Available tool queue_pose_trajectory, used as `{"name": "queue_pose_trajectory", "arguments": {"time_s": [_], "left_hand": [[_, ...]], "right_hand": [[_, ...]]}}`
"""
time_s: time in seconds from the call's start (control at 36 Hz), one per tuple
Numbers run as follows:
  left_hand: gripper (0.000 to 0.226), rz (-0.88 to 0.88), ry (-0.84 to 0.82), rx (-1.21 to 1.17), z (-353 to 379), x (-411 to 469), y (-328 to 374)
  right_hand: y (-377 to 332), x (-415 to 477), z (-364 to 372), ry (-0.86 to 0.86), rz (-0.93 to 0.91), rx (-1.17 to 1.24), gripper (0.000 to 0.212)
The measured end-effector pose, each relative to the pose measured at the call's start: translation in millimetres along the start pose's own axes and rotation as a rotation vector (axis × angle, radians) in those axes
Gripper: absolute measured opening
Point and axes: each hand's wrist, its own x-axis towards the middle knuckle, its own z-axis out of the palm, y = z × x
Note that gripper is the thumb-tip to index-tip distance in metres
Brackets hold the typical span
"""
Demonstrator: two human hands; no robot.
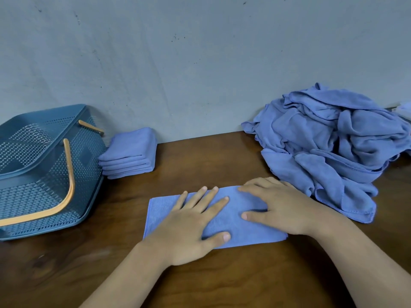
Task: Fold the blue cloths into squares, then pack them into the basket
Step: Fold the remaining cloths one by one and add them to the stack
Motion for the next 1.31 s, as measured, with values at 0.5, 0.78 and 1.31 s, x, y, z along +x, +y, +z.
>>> {"name": "queue_pose_trajectory", "arguments": {"time_s": [0.5,0.78,1.31], "left_hand": [[0.078,-0.025,-0.03,-0.013,3.7,-14.2,5.8],[0.082,-0.077,0.011,-0.033,8.8,-7.1,4.8],[0.083,-0.055,0.032,-0.04,2.3,9.9,11.7]], "right_hand": [[-17.8,19.8,5.7,0.187,0.185,0.011,0.02],[4.6,-4.4,-1.6,0.197,0.19,0.759,0.03],[13.6,-19.8,7.1,0.155,0.174,0.628,0.089]]}}
